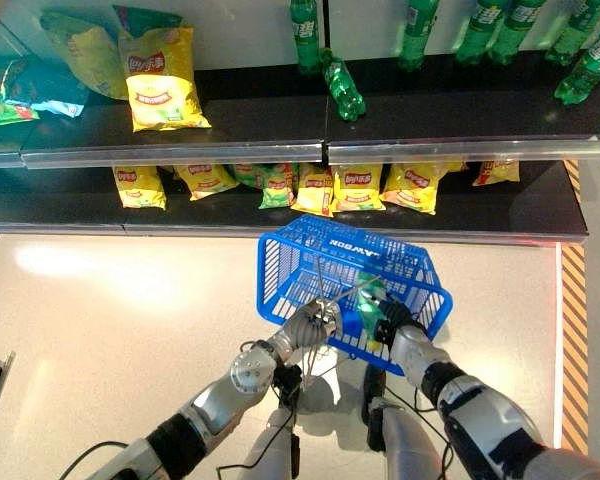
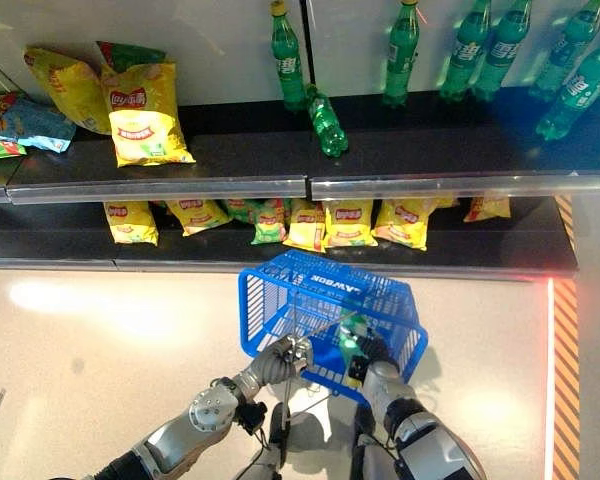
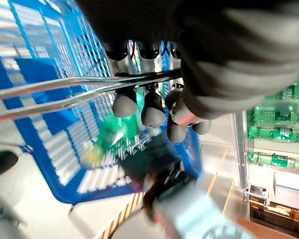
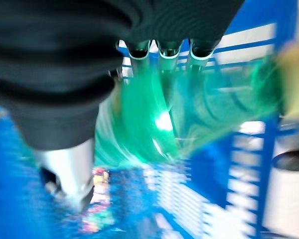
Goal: Pick up the snacks into the basket
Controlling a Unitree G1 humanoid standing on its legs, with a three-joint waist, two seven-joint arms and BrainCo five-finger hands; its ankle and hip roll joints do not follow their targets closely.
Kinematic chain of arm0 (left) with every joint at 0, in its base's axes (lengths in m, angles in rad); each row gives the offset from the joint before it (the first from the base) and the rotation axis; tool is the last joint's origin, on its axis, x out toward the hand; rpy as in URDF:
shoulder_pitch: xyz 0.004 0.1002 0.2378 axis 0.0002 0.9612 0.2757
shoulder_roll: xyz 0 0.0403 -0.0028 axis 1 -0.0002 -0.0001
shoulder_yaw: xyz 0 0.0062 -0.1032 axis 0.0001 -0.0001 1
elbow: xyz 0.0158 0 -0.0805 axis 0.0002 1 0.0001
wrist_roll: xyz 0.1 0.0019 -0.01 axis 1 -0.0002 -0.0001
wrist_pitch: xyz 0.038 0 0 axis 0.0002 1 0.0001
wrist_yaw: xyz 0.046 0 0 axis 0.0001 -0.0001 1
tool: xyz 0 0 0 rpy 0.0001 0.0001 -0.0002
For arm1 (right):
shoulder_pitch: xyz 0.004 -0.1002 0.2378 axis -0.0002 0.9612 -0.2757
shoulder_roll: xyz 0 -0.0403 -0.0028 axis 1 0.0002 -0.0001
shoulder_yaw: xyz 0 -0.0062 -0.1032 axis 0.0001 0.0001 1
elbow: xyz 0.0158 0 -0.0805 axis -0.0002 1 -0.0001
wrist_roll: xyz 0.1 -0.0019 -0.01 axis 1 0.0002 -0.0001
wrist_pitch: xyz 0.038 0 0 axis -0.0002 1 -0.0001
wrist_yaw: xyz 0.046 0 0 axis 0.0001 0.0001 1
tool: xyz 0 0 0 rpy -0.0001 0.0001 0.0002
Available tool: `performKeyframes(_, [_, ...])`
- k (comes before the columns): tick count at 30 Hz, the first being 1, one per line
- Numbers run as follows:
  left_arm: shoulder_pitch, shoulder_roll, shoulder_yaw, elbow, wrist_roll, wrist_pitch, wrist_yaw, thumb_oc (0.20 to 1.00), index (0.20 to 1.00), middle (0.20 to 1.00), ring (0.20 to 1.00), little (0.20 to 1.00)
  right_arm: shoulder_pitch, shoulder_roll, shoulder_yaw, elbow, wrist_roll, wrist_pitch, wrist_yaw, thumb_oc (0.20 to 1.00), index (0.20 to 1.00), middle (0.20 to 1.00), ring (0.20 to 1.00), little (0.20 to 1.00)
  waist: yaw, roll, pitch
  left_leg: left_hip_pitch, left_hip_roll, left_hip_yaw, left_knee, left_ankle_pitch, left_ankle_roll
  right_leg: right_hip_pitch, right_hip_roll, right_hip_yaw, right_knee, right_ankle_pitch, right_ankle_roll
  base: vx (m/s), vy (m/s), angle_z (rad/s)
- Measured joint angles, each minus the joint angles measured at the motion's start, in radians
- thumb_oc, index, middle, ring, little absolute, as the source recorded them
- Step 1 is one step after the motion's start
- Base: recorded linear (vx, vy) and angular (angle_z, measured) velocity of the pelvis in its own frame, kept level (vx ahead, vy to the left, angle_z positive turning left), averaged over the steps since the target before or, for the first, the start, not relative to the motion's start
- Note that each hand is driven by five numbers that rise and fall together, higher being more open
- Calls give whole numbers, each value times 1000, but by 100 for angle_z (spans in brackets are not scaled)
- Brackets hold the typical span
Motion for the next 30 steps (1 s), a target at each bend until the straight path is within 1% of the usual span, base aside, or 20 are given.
performKeyframes(3, [2,6,3,1,-5,3,-1,200,200,200,200,200,-17,5,0,3,20,3,2,1000,1000,1000,1000,1000,5,2,-1,0,0,-3,1,0,0,1,0,-1,1,0,0,-3,4,1])
performKeyframes(6, [7,23,-1,5,-18,19,-2,200,200,200,200,200,-13,20,3,4,33,5,4,1000,1000,1000,1000,1000,5,2,-1,-2,-2,-4,2,0,0,1,-2,-2,0,0,0,0,0,0])
performKeyframes(10, [16,13,-1,29,-40,30,-3,200,200,200,200,200,-11,51,0,6,48,5,12,1000,1000,1000,1000,1000,5,2,-1,-6,-5,-8,7,0,0,2,-6,-7,0,1,1,0,15,4])
performKeyframes(13, [21,12,1,40,-39,31,-3,200,200,200,200,200,5,58,0,6,77,5,14,1000,1000,1000,1000,1000,7,2,-1,-1,-4,-11,10,0,0,14,-8,-15,-1,1,1,9,17,8])
performKeyframes(17, [49,5,12,55,-39,32,-4,200,200,200,200,200,76,57,7,-33,89,0,40,1000,1000,1000,1000,1000,3,2,-2,30,-3,-18,8,-1,2,52,-13,-23,-3,-2,6,24,16,7])
performKeyframes(19, [74,-18,58,71,-39,32,-8,200,200,200,200,200,137,44,18,-102,86,-4,61,1000,1000,1000,1000,1000,4,2,-3,31,-4,-24,8,-3,6,55,-17,-27,-1,-3,6,11,-4,9])
performKeyframes(22, [96,-52,108,141,-38,41,-3,200,200,200,200,200,245,27,94,-188,74,-2,92,1000,1000,1000,1000,1000,0,-1,-7,48,-4,-38,9,-4,7,80,-19,-41,-3,-6,10,14,-18,14])
performKeyframes(24, [121,-73,161,199,-23,43,8,200,200,200,200,200,349,-21,210,-314,-15,8,142,1000,1000,1000,1000,1000,1,-9,-28,52,-3,-55,9,-4,6,95,-22,-60,-4,-12,11,70,-27,23])
performKeyframes(25, [127,-76,171,226,-14,42,13,200,200,200,200,200,375,-39,222,-336,-53,14,162,1000,1000,1000,1000,1000,0,-13,-34,56,-3,-64,7,-5,5,103,-23,-65,-3,-15,12,81,-8,28])
performKeyframes(26, [137,-92,203,276,1,43,17,200,200,200,200,200,435,-52,246,-384,-107,20,184,1000,1000,1000,1000,1000,0,-18,-44,72,-2,-68,7,-5,5,124,-25,-78,-7,-21,12,55,39,22])
performKeyframes(27, [172,-82,214,297,8,43,28,200,200,200,200,200,483,-59,243,-379,-155,24,207,1000,1000,1000,1000,1000,0,-39,-73,74,-3,-69,3,-7,3,122,-28,-78,0,-32,13,51,41,17])
performKeyframes(28, [178,-90,234,329,23,31,23,200,200,200,200,200,516,-69,241,-386,-185,24,218,1000,1000,1000,1000,1000,1,-44,-89,78,-4,-71,-3,-7,4,126,-30,-81,-2,-34,15,89,92,18])
performKeyframes(29, [190,-112,267,409,63,18,31,200,200,200,200,200,571,-92,219,-380,-251,22,241,1000,1000,1000,1000,1000,-3,-52,-112,86,-5,-79,-8,-8,6,148,-34,-93,-7,-40,19,56,60,18])
performKeyframes(30, [192,-114,270,443,81,14,34,200,200,200,200,200,593,-101,211,-378,-288,16,245,1000,1000,1000,1000,1000,-5,-58,-122,97,-6,-82,-9,-9,5,156,-36,-95,-9,-43,22,86,100,26])
